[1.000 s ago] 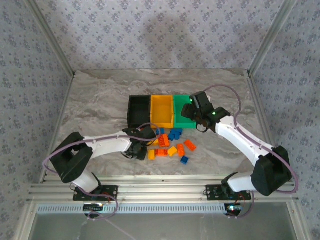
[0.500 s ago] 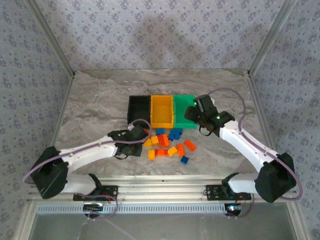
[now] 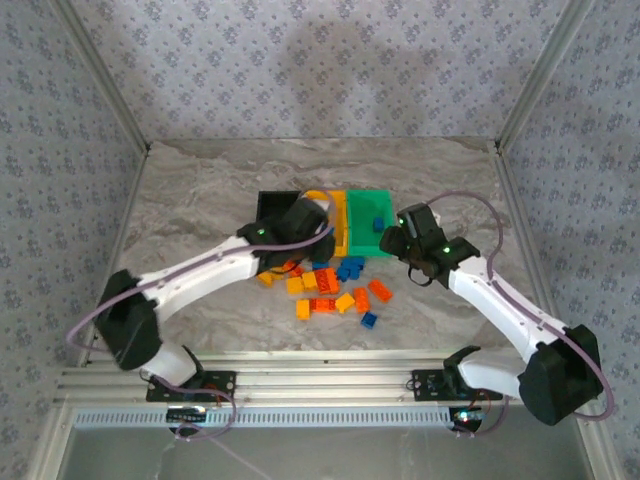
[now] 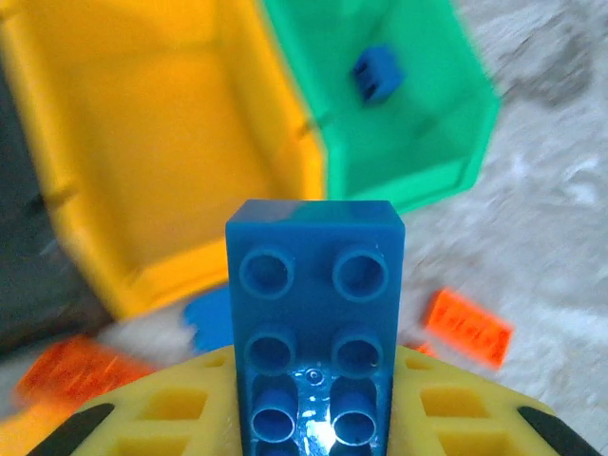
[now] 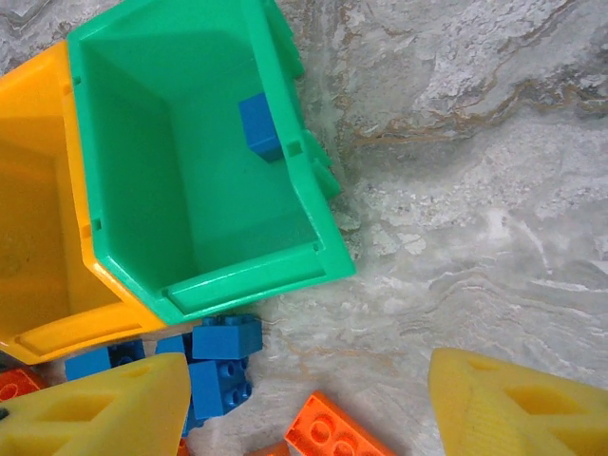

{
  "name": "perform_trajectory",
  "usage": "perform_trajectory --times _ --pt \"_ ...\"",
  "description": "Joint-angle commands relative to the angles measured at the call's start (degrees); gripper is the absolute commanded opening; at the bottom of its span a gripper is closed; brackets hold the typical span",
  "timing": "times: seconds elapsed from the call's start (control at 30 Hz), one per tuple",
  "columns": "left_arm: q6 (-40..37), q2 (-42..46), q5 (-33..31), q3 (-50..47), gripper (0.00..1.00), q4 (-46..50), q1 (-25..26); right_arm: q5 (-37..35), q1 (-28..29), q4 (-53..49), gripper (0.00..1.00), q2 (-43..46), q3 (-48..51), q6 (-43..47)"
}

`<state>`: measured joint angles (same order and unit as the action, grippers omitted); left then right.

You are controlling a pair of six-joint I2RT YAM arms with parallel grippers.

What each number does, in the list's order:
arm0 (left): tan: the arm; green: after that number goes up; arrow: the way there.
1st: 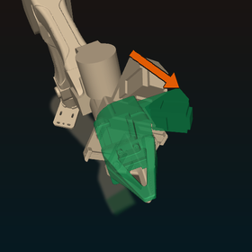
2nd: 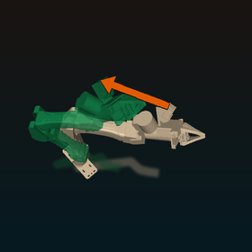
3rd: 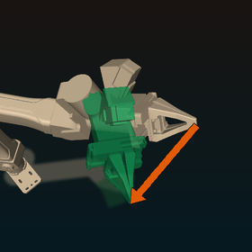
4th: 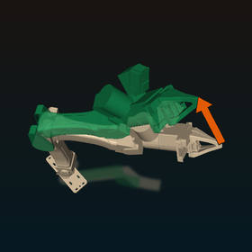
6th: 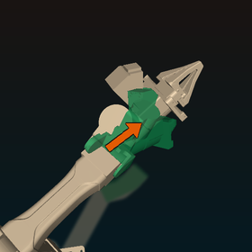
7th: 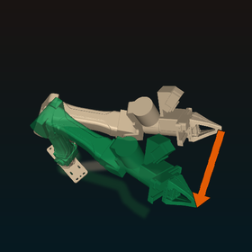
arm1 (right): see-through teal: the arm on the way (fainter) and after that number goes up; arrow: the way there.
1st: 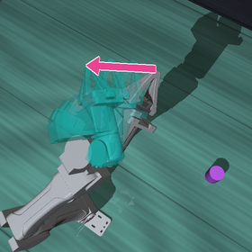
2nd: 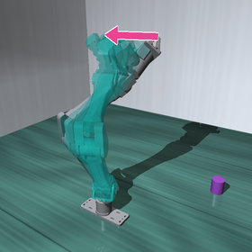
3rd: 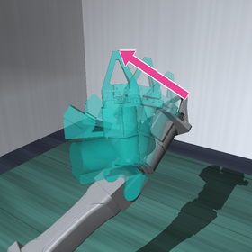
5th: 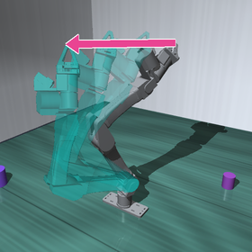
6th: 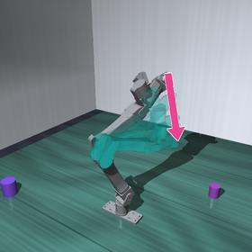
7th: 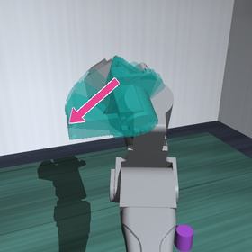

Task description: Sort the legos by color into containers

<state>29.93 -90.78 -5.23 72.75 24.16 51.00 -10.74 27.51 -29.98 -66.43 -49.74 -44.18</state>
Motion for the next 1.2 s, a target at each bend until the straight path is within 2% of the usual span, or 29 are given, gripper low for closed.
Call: perform_trajectory --times 0.0,0.17,0.4,0.6,0.77,0.9,0.93,1.07,1.17 --pt "-2.5 -7.4 4.9 8.0 0.30 -2.5 0.4 -0.8 -0.7 -2.9 0.69 2.4 1.6 -1.0" --pt "-3.5 -19.7 6.4 21.3 0.29 -0.1 0.2 -0.2 -1.3 -3.7 0.69 3.8 2.9 -1.2" --pt "-3.8 -31.7 6.0 35.1 0.31 3.9 -0.7 0.6 -1.7 -4.2 0.70 5.0 3.6 -1.1" --pt "-3.1 -37.1 6.8 44.5 0.61 6.4 -1.0 2.2 -1.9 -4.0 0.70 5.6 4.5 -0.8" --pt "-2.7 -35.2 7.2 47.9 0.78 7.4 -0.8 2.8 -1.9 -4.0 0.70 5.9 5.1 -0.5" --pt "-2.3 -26.6 7.4 40.5 0.92 3.3 -0.4 4.4 -1.7 -2.7 0.71 5.0 5.7 1.6" --pt "-1.9 -23.8 7.5 36.7 0.99 1.5 -0.3 4.8 -1.6 -2.6 0.71 4.6 5.8 2.0" --pt "0.4 -9.7 8.4 19.7 1.00 -6.7 0.1 6.4 -0.6 -1.8 0.71 0.8 6.4 4.4" --pt "1.1 -0.1 7.0 8.8 1.00 -8.8 1.0 7.3 1.0 -1.7 0.72 -4.1 5.4 6.2"
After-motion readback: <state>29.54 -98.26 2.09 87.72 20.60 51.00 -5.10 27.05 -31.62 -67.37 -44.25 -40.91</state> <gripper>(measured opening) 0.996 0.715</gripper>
